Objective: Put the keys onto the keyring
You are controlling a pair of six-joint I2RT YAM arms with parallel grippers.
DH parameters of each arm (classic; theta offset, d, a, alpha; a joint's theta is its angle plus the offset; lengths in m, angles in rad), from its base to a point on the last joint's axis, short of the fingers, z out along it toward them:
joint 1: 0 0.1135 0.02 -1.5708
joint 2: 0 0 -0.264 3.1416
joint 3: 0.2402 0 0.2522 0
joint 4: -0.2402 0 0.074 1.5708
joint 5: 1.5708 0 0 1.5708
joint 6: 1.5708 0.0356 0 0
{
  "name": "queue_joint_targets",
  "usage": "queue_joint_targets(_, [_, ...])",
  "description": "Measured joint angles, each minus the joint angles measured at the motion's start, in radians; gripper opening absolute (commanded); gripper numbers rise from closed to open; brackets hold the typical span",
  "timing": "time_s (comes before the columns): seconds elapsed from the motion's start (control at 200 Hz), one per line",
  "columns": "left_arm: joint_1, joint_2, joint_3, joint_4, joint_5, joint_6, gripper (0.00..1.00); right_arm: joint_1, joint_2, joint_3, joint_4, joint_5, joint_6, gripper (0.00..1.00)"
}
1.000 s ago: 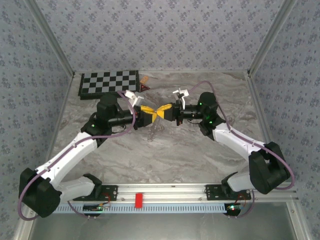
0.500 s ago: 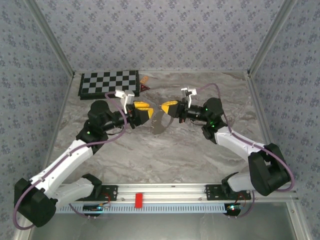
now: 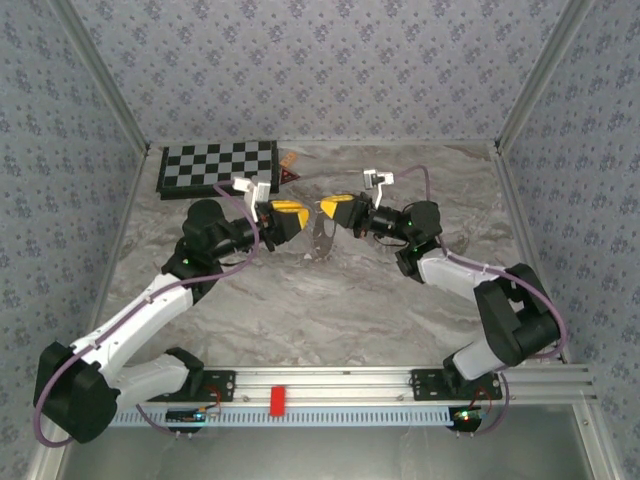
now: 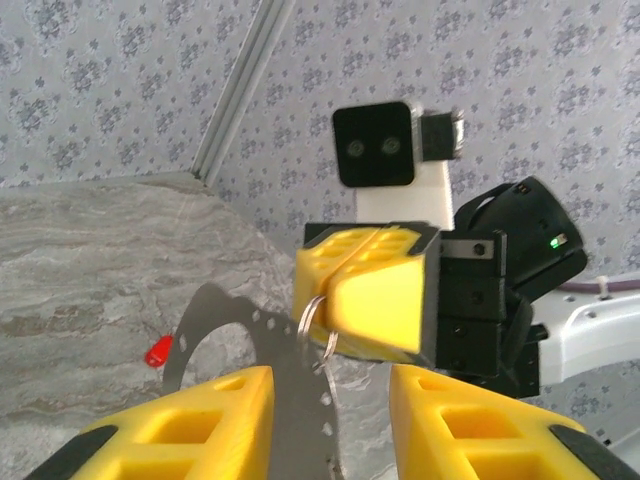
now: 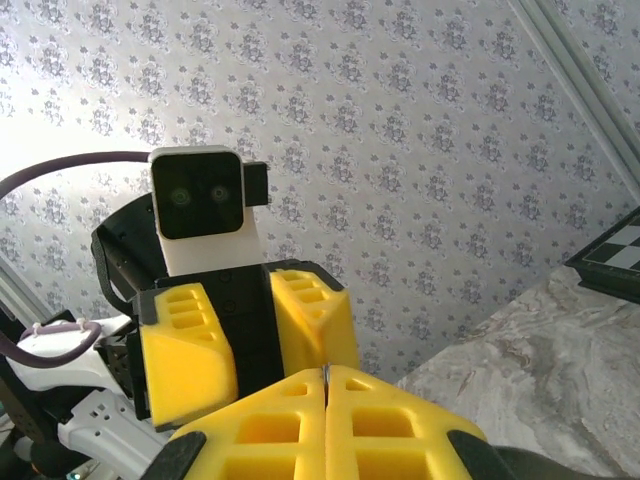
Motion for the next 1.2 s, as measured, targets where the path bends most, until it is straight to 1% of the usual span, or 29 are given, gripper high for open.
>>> queue_joint_targets(0.115, [0.000, 0.009, 0.000, 0.020, 0.002, -0.007, 0.31, 0.001, 0.006, 0.000, 0.019, 0.000, 0.019, 0.00])
queue_joint_targets(0.46, [0.000, 0.060, 0.000, 0.047, 0.008, -0.016, 0.31, 0.007, 0.006, 0.000, 0.045, 0.000, 0.035, 0.00])
queue_joint_targets(0.655, [0.000, 0.058, 0.000, 0.042, 0.005, -0.015, 0.31, 0.007, 0.006, 0.000, 0.044, 0.006, 0.034, 0.00])
queue_joint_targets(0.88, [0.000, 0.014, 0.000, 0.026, -0.008, -0.005, 0.31, 0.007, 0.006, 0.000, 0.043, 0.015, 0.027, 0.00])
queue_joint_targets(1.199, [-0.008, 0.041, 0.000, 0.029, 0.004, -0.007, 0.31, 0.007, 0.005, 0.000, 0.043, 0.019, 0.024, 0.00])
